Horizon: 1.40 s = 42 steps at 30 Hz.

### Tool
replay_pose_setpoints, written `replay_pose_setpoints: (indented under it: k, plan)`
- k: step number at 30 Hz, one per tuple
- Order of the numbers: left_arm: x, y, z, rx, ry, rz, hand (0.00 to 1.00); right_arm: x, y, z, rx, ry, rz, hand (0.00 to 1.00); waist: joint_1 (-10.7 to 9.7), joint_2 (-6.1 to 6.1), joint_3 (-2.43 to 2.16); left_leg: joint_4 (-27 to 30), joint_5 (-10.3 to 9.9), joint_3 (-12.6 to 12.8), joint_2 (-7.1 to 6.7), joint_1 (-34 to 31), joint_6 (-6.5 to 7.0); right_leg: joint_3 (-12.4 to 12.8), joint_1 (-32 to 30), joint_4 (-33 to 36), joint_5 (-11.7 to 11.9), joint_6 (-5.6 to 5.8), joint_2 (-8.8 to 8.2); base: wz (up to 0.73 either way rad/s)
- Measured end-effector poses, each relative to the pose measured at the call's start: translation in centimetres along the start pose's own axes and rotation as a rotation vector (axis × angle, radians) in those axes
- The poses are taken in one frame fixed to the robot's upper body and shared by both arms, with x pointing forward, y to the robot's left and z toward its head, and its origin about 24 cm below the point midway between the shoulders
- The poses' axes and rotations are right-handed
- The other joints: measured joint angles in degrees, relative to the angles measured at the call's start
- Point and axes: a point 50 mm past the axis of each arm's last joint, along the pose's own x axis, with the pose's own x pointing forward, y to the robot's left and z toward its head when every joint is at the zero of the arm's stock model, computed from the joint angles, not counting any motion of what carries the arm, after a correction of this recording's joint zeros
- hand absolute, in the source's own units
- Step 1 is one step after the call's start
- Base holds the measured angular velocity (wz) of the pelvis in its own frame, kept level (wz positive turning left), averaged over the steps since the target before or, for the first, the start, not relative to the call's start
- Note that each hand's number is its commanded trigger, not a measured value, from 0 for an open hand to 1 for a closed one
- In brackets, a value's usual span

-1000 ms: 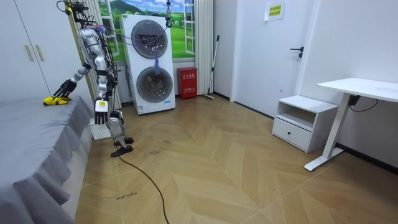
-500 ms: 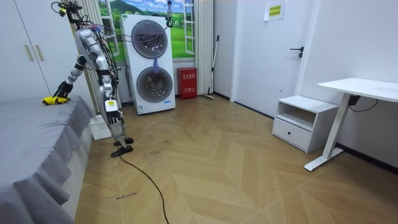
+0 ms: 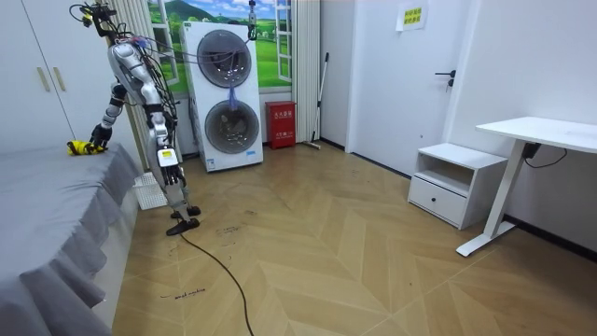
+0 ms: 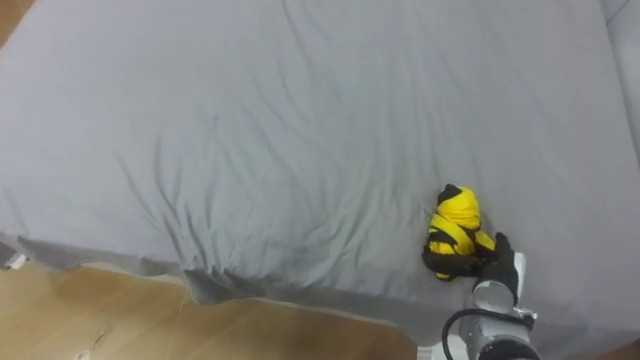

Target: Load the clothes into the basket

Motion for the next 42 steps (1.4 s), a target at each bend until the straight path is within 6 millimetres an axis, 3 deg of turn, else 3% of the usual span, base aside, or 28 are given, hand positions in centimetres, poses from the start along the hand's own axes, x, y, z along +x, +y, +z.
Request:
replay_pose_setpoints:
  k: [2,10,18,29,42]
  plan:
    - [0.0,0.0,0.0,0.0,0.0,0.0,0.0,0.0,0.1,0.0,-0.018,-0.005,0.014,1.0,0.0,0.08,-0.03,-0.1,0.0,0.0,-0.01,0.0,0.0,0.0,-0.1,0.0,0.0,0.0,0.0,0.0]
    - [0.3,-0.4,1.8,0.013,-0.038,-0.012,0.0,0.0,0.0,0.2,-0.138,-0.037,0.056,1.0,0.1,0.12,-0.04,-0.1,0.0,0.3,0.12,0.1,-0.06,0.2,-0.1,0.1,0.0,0.0,0.03,-0.02]
    - [0.3,-0.4,2.2,0.006,-0.054,-0.013,0.0,-0.6,1.6,-1.2,-0.22,-0.015,0.149,1.0,0.9,0.12,-0.04,-0.5,0.2,0.3,0.42,-0.2,-0.38,0.1,-0.6,0.1,0.0,0.0,0.03,0.0]
    - [0.3,-0.6,2.2,0.017,-0.064,-0.019,0.0,-0.6,1.3,-1.4,-0.224,-0.012,0.164,1.0,0.9,0.0,-0.06,-0.5,0.2,0.2,0.35,-0.1,-0.39,-0.1,-0.4,0.1,0.0,0.0,0.01,0.0]
    - [0.3,-0.5,2.1,0.001,-0.06,-0.016,0.0,-1.0,1.5,-1.9,-0.172,-0.016,0.208,1.0,0.3,-1.65,-0.07,-1.0,0.2,0.1,0.27,2.1,-0.4,0.3,1.5,-0.1,0.0,0.0,-0.04,0.01]
